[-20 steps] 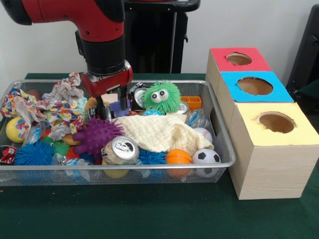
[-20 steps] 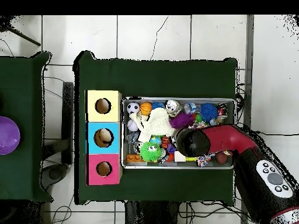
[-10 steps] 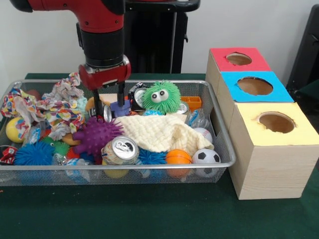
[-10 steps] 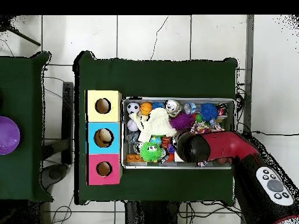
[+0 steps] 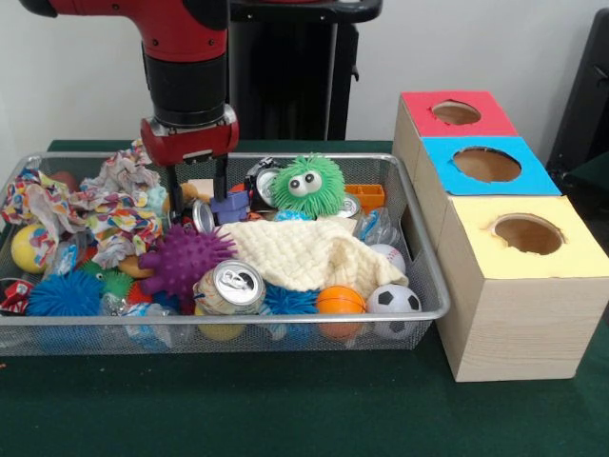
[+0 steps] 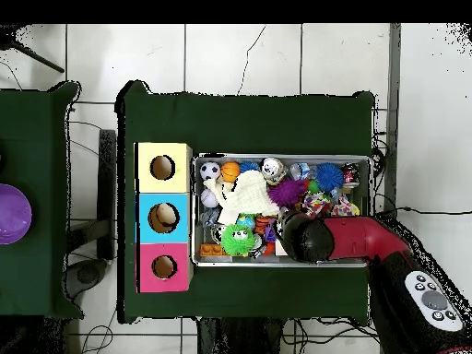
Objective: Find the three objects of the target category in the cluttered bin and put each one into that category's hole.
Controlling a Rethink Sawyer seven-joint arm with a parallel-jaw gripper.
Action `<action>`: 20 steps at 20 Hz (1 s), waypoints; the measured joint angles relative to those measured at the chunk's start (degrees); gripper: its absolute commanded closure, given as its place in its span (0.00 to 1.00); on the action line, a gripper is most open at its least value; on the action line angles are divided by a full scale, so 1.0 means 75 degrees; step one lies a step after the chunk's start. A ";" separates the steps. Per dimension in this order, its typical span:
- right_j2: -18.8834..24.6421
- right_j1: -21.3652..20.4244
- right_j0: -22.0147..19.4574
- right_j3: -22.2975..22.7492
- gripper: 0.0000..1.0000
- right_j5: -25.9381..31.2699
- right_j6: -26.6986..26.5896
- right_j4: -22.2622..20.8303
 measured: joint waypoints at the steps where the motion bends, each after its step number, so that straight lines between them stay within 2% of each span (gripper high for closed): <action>1: -0.0020 0.0005 0.0009 -0.0001 0.00 -0.0002 0.0000 0.0017; 20: -0.0715 -0.0038 0.0654 -0.0014 0.00 -0.0002 0.0000 0.0497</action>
